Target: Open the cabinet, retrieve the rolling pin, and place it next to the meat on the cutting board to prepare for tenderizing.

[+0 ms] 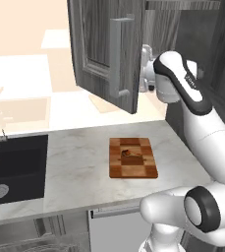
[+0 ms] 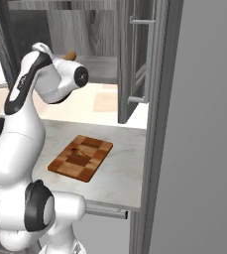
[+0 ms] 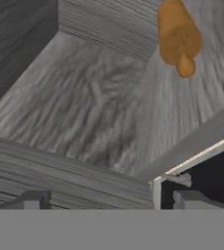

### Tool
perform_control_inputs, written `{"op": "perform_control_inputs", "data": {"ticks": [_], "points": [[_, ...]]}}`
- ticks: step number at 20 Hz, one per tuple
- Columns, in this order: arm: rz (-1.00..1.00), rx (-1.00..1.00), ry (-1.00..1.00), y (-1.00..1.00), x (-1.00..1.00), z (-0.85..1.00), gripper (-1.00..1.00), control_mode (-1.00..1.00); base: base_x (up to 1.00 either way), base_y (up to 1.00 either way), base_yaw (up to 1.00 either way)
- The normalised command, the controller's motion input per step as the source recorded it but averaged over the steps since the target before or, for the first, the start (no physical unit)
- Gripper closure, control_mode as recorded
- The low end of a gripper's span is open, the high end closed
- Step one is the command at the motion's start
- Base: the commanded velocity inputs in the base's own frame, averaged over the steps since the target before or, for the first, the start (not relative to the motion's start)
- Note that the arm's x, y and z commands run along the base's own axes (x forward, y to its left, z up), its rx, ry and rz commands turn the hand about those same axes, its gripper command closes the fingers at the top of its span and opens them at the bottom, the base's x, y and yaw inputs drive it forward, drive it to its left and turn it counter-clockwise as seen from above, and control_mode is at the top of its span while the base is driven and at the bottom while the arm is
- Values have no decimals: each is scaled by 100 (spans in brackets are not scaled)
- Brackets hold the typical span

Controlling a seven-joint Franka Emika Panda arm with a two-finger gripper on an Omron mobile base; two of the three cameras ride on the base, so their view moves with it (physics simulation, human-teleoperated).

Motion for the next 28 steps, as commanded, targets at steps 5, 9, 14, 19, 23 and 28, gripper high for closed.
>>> {"op": "perform_control_inputs", "data": {"ticks": [5, 9, 14, 19, 23, 28], "points": [[18, 1, 3, 42, 1, -7, -100, -100, 0, 0, 0], [21, 0, 0, 57, 0, -8, -100, -100, 0, 0, 0], [20, 0, 1, 63, 0, -9, -100, -100, 0, 0, 0], [20, 0, 0, 66, 0, -8, -100, -100, 0, 0, 0], [19, 0, 0, 71, 0, -8, -100, -100, 0, 0, 0], [15, 0, 0, 79, 0, -13, -100, -100, 0, 0, 0]]}}
